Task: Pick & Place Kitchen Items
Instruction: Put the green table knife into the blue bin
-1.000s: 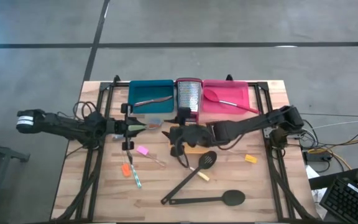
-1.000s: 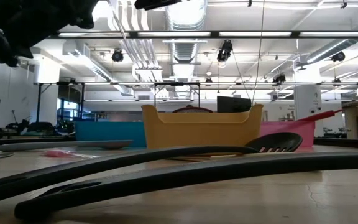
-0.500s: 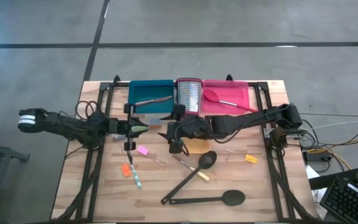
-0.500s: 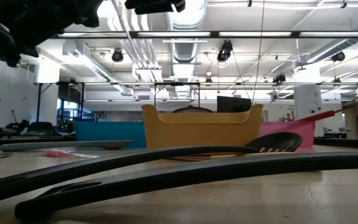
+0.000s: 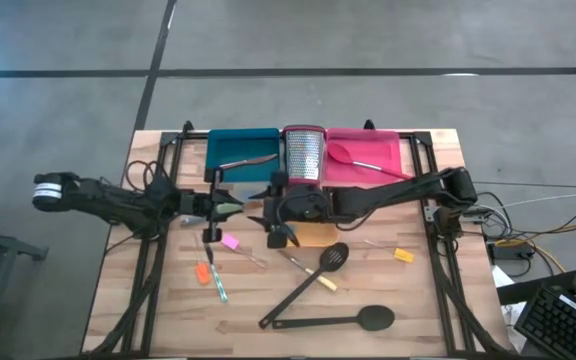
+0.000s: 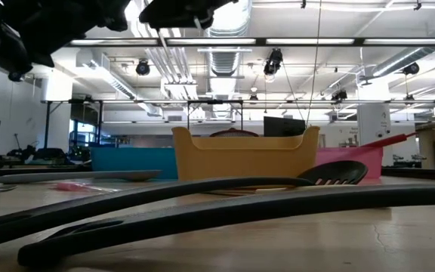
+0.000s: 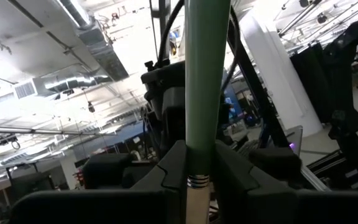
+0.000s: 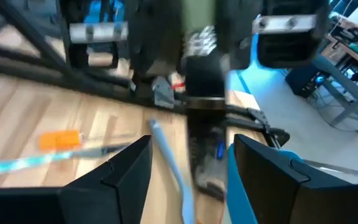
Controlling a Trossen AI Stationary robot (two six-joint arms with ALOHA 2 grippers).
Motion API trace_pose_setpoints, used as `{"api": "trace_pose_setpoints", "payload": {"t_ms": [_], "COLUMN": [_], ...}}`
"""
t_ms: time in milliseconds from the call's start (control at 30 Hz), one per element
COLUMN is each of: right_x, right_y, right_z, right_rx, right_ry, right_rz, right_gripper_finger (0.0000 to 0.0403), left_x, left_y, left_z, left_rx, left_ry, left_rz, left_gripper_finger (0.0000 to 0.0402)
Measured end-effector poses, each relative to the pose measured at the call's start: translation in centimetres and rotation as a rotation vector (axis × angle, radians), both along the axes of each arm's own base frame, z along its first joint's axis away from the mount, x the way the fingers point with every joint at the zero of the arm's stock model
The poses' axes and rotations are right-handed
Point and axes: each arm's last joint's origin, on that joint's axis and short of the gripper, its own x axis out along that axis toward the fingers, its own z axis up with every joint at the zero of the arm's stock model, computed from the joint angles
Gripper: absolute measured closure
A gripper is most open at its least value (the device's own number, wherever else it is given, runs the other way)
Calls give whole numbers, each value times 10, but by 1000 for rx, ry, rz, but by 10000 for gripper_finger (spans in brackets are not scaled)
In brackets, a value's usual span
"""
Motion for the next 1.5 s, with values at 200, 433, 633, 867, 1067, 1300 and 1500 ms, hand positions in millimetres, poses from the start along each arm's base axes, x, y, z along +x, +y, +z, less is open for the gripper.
{"api": "trace_pose_setpoints", "payload": {"t_ms": [200,433,633,867,1067,1300,1500], "right_x": [3,3,3,1,-16,-56,-94], "right_y": [-4,-4,-4,-4,-7,-11,-13], "right_z": [-5,-5,-5,-2,17,37,29], "right_rx": [-9,-19,-32,-37,-65,5,103], "right_ry": [-2,1,8,39,83,248,566], "right_rz": [-47,-41,-34,-43,-104,-150,-194], "right_gripper_finger": [215,333,341,341,341,341,341], "left_x": [1,1,1,1,2,2,5], "left_y": [0,0,0,0,0,0,2], "left_z": [0,0,0,-1,-2,-4,-7], "left_rx": [0,-6,-10,-60,-72,-74,-97], "left_ry": [0,2,5,24,40,63,102], "left_rz": [0,-1,-4,-30,-29,-28,24], "left_gripper_finger": [354,354,354,276,205,193,193]}}
